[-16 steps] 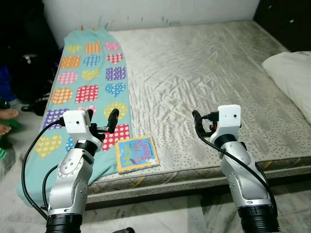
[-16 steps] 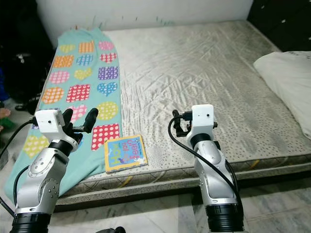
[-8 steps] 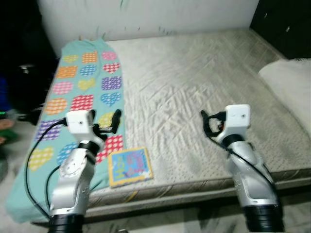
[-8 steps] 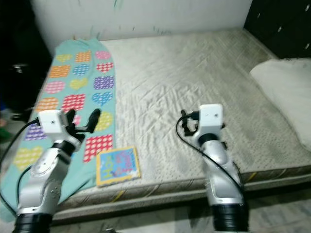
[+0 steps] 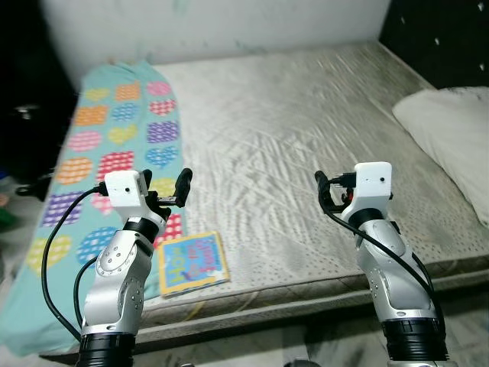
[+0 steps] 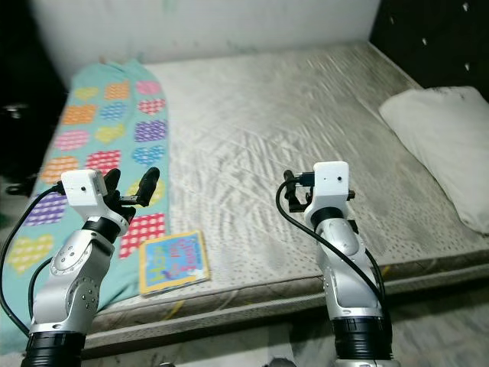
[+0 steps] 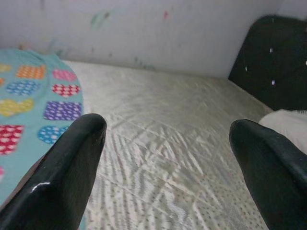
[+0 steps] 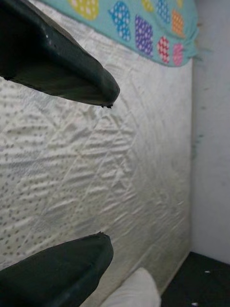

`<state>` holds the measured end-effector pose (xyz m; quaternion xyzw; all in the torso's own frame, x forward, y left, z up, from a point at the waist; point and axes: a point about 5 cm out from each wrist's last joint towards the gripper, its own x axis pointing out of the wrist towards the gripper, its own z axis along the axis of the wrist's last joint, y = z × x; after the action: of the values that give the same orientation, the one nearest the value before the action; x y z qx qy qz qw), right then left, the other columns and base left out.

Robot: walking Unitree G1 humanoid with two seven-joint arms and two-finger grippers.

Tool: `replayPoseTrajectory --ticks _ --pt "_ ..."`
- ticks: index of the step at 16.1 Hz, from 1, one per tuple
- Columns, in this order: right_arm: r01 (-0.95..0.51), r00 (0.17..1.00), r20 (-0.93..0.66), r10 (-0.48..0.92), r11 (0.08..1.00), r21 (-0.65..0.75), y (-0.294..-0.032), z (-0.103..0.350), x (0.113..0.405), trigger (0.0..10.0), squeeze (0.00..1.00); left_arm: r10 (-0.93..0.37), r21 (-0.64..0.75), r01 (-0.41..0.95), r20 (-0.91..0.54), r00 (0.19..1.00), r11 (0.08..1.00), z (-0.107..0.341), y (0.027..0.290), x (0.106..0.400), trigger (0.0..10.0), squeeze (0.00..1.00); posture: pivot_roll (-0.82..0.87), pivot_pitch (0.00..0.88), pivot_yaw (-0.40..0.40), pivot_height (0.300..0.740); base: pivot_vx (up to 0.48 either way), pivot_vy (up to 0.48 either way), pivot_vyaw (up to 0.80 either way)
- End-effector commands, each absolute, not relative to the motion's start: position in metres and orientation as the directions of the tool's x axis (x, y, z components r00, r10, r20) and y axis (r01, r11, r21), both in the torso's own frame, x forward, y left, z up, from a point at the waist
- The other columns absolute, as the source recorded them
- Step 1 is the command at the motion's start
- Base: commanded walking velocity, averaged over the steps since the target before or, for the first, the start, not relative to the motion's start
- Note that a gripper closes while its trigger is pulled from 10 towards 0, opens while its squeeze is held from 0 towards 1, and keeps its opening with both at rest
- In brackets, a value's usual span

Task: Clean up the room

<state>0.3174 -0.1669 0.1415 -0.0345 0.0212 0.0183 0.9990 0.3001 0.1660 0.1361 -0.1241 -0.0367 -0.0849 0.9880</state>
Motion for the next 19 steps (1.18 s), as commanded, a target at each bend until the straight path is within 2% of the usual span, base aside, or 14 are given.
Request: replayPoseTrajectory --ticks 1,8,12,19 --pt "-0.056 0.998 -0.041 0.053 0.997 -0.062 -0.1597 0.1421 0.3177 10.0 0.00 -0.127 -0.231 0.143 0.082 0.988 0.962 0.1341 0.1757 0.2980 10.0 0.00 -0.12 0.100 0.045 0.740 0.000 0.480 0.00" --pt "-0.060 0.997 -0.042 0.058 0.996 -0.064 -0.1599 0.1415 0.3188 10.0 0.00 -0.117 -0.229 0.135 0.089 0.989 0.964 0.1350 0.1760 0.2989 10.0 0.00 -0.12 0.096 0.045 0.740 0.000 0.466 0.00" --pt "-0.065 0.997 -0.042 0.062 0.996 -0.068 -0.1595 0.1412 0.3194 10.0 0.00 -0.124 -0.220 0.150 0.127 0.984 0.964 0.1396 0.1765 0.2985 10.0 0.00 -0.12 0.092 0.044 0.740 0.000 0.000 0.00" --pt "-0.066 0.997 -0.043 0.063 0.996 -0.067 -0.1587 0.1402 0.3201 10.0 0.00 -0.146 -0.230 0.175 0.140 0.979 0.957 0.1404 0.1749 0.2979 10.0 0.00 -0.12 0.094 0.046 0.740 0.344 0.000 0.00"
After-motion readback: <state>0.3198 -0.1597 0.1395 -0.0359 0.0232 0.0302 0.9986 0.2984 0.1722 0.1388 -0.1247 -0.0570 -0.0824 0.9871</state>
